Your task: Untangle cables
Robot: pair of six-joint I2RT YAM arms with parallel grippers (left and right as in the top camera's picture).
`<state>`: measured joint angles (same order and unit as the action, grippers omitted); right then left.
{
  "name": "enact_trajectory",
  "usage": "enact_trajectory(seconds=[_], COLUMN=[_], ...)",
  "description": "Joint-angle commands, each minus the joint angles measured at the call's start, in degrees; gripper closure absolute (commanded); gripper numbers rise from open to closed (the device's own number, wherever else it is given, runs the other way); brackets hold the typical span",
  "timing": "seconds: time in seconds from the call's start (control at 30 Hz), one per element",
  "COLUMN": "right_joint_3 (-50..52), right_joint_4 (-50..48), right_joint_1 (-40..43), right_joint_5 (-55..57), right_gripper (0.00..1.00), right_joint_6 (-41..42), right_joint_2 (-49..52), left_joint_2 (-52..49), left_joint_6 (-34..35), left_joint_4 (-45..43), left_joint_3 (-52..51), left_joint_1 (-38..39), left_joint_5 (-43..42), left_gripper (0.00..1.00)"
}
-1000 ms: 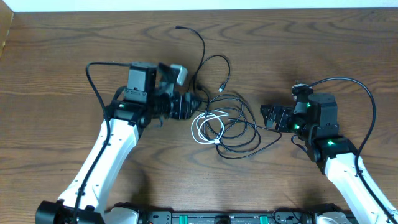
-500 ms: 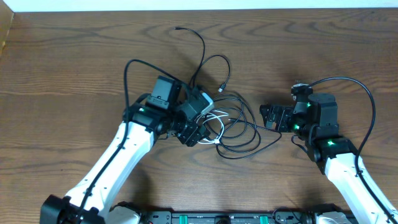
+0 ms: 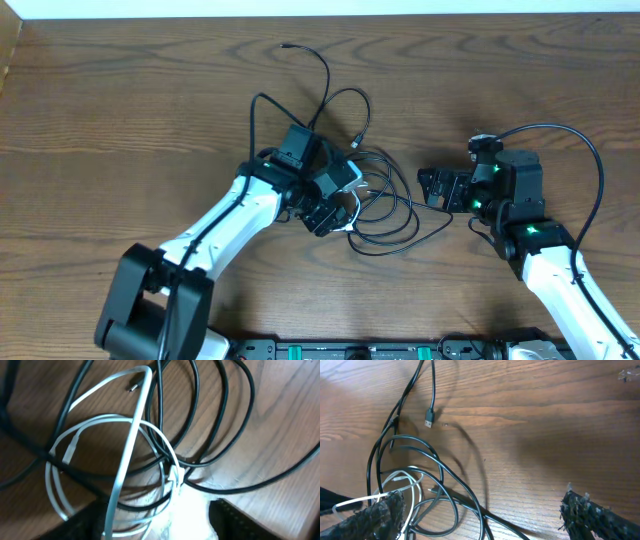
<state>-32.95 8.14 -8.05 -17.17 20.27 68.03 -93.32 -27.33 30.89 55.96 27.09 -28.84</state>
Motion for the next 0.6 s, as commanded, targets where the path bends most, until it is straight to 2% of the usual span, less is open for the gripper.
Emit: enact_trajectory(seconds=[0.0, 0.07, 0.1, 0.27, 0.37, 0.57], right_joint_3=[-0.3, -0.3, -0.3, -0.3, -0.3, -0.3], right_joint_4=[0.0, 0.0, 0.0, 0.0, 0.0, 0.0], right_joint_1=[-0.3, -0.3, -0.3, -0.3, -0.3, -0.3], right_joint_5=[-0.3, -0.3, -0.3, -0.3, -0.3, -0.3], right_gripper=[0.02, 0.02, 0.02, 0.02, 0.02, 0.02], right_joint_6=[-1.1, -1.1, -1.1, -1.1, -1.1, -1.1], right_joint_2=[0.2, 0.2, 0.2, 0.2, 0.2, 0.2], left_joint_2=[-0.9, -0.8, -0.8, -0.7, -0.1, 4.2], left_joint_6=[-1.1, -1.1, -1.1, -0.6, 2.5, 14.4], left_joint_4=[-0.6, -0.6, -0.6, -0.6, -0.9, -3.8], left_joint_3=[-0.3, -0.3, -0.3, -0.3, -0.2, -0.1], left_joint_1=[0.3, 0.3, 0.3, 0.3, 0.2, 0.3], left_joint_5=[0.7, 1.5, 1.5, 1.5, 2.8, 23.3], left_gripper=[0.58, 0.88, 0.92, 0.93, 0.93, 0.93])
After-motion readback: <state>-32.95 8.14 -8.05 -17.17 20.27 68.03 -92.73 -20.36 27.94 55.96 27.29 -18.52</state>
